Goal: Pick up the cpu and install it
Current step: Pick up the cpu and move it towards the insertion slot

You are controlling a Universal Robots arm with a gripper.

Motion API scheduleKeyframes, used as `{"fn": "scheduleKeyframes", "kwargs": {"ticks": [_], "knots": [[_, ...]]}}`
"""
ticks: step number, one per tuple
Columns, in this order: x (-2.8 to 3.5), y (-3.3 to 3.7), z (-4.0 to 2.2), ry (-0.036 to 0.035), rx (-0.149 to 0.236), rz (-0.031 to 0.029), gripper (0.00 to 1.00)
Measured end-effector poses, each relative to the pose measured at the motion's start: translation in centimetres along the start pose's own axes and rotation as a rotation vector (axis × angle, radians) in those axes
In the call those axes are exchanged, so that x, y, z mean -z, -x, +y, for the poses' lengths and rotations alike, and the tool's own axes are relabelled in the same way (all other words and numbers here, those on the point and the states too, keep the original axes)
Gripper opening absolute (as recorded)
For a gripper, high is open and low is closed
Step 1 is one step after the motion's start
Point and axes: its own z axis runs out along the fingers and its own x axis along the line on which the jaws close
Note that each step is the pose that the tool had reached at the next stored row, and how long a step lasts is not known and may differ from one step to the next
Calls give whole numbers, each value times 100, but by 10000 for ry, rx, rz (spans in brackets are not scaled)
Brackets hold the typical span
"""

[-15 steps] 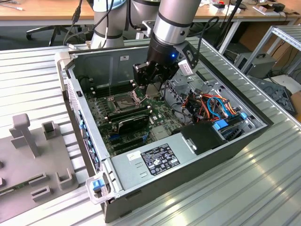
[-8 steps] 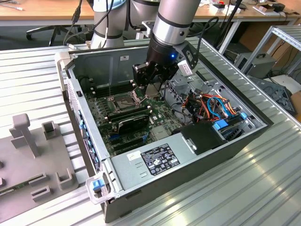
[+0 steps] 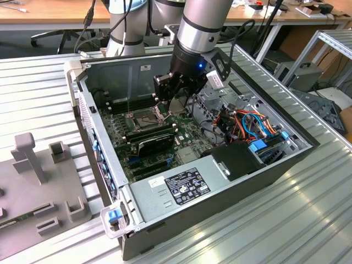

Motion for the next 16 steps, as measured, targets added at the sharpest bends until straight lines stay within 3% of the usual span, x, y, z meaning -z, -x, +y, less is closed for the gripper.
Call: {"fn": "scheduleKeyframes", "kwargs": {"ticks": [16], "knots": [[-7,-68,8,0,1,0,55]]}}
